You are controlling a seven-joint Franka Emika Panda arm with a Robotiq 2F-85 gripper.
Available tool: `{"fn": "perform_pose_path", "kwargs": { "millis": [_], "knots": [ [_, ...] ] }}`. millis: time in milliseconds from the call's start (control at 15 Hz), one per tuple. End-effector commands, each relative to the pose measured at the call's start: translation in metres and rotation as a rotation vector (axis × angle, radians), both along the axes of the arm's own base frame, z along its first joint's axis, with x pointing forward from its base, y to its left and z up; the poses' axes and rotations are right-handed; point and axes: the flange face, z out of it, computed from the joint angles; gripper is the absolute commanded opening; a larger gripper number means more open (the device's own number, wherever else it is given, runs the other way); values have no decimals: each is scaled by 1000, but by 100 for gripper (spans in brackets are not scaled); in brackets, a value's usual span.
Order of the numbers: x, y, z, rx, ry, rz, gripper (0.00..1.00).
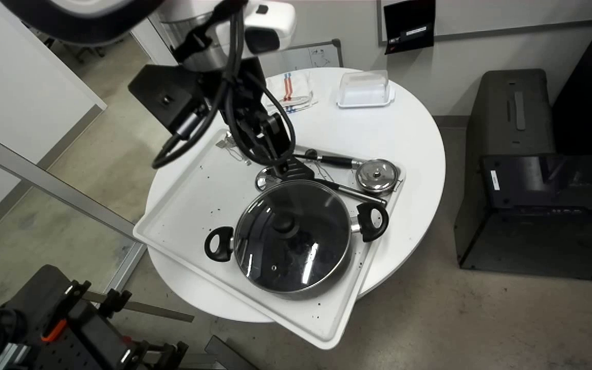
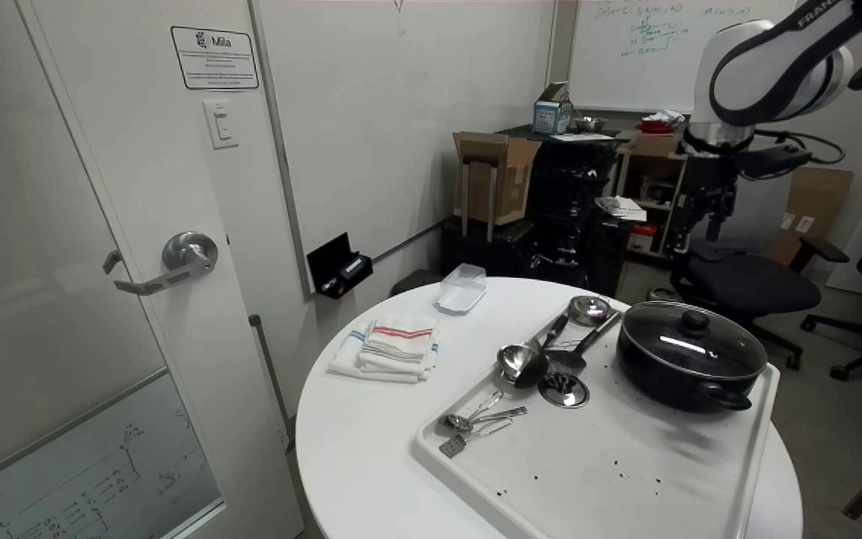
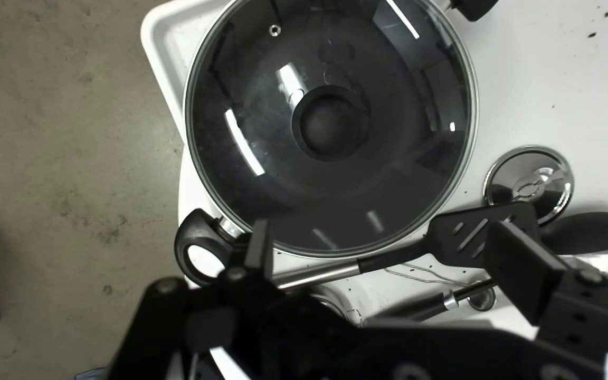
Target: Remove the lid from the pot
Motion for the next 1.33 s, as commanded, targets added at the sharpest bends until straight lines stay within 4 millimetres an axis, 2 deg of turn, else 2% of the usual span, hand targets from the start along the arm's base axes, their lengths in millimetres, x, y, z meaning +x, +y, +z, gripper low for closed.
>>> {"fn": "perform_pose_path", "kwargs": {
  "millis": [0, 267, 533, 1267],
  "knots": [
    [-5, -5, -32, -35, -17, -32, 100],
    [-13, -9, -64, -53, -3, -51, 100],
    [-17, -7, -88, -53, 15, -54, 100],
    [-14, 15, -126, -26, 57, -50, 100]
  ]
}}
